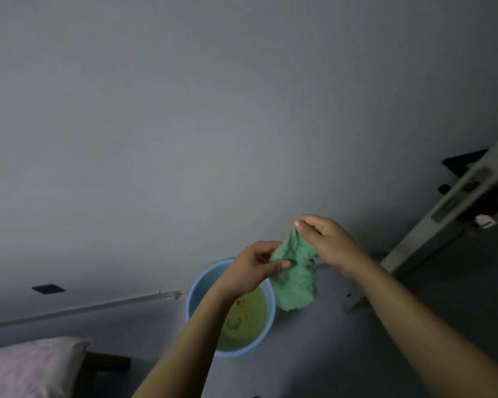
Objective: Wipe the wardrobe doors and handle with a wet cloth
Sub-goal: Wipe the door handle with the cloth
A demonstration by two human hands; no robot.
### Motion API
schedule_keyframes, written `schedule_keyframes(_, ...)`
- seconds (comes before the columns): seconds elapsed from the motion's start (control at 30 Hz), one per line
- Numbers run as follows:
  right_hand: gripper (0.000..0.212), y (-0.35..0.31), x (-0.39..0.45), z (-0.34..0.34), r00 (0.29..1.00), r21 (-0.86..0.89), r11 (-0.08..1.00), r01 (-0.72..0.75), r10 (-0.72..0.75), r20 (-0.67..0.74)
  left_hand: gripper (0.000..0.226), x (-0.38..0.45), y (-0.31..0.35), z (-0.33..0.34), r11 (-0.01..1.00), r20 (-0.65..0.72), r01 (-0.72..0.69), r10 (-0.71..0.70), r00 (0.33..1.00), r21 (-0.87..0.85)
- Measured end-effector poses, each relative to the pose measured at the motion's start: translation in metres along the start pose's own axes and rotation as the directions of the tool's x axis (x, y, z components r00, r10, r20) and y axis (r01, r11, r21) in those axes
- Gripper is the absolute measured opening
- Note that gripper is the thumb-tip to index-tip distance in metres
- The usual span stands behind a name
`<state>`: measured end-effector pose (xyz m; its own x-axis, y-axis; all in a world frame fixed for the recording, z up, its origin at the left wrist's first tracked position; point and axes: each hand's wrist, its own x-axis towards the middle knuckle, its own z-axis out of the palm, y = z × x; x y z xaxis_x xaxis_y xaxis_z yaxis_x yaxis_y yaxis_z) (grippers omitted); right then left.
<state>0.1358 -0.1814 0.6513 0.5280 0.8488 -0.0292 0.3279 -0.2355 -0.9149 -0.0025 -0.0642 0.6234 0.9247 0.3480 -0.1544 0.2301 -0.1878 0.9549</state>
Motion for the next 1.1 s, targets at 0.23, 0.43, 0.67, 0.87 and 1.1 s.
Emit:
schedule_keyframes(0.23,0.028,0.018,-0.084,-0.115,0.989,0.295,0.949,-0.107,0.130,-0.063,0.046,0.023,0.074,0.100,0.991,0.020,-0.023,0.026,0.999,-0.131)
schedule_keyframes(0.43,0.080,0.049,-0.144,-0.190,0.992,0.412,0.904,-0.115,0.128,-0.004,0.036,0.042,0.130,0.191,0.844,0.027,0.012,0.002,1.000,-0.536)
schedule_keyframes(0.67,0.083,0.080,-0.189,-0.253,0.962,0.449,0.892,-0.053,0.167,-0.218,0.042,0.054,0.164,0.269,0.738,0.077,0.037,0.021,0.997,-0.674)
schedule_keyframes(0.87,0.088,0.093,-0.201,-0.272,0.899,0.369,0.928,-0.054,0.205,-0.386,0.034,0.067,0.178,0.309,0.744,0.037,-0.013,0.050,0.998,-0.669)
schedule_keyframes(1.1,0.038,0.095,-0.194,-0.282,0.674,0.210,0.977,0.035,0.132,-0.727,0.032,0.078,0.187,0.321,0.829,-0.026,-0.098,0.100,0.995,-0.551)
